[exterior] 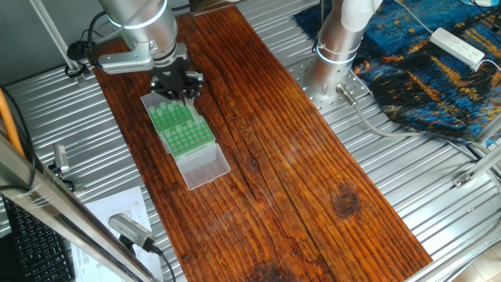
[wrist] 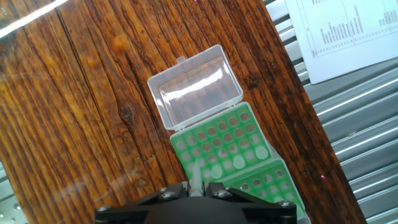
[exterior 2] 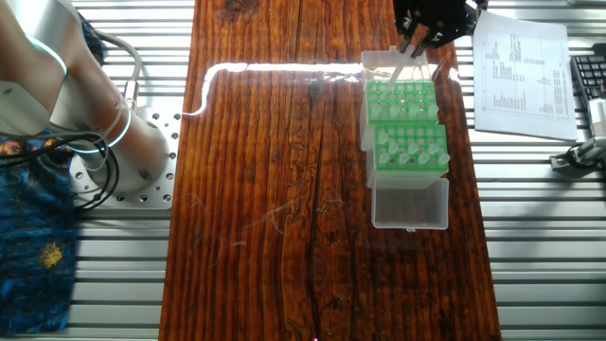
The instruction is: Transfer all large pipette tips from one holder to another
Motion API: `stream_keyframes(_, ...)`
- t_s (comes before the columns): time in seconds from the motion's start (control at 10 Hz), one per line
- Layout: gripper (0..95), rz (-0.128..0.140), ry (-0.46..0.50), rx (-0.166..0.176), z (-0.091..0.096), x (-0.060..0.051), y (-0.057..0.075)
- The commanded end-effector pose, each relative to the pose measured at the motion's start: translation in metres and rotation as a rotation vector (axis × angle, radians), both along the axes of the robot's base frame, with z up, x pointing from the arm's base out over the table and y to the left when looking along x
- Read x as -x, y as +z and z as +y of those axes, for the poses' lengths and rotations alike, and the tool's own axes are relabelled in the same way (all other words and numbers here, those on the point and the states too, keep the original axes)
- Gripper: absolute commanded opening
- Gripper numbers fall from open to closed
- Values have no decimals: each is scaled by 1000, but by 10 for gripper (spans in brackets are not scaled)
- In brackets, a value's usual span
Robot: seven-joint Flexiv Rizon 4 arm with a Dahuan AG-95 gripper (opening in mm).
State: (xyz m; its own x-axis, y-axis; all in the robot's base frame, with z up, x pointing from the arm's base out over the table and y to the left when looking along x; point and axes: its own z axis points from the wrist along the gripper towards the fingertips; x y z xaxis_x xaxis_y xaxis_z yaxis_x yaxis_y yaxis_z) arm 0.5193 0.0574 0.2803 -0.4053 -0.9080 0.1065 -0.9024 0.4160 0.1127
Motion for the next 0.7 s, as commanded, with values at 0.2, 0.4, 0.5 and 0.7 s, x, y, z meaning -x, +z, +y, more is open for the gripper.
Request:
stream_keyframes(0.2,0,0,10,2,-1,0,1)
stream_keyframes(0.4,0,0,18,9,-4,1,2)
stream_keyframes(0.5,0,-1,16,12,-4,1,2)
stream_keyframes(0.7,0,-3,20,15,-5,-1,1)
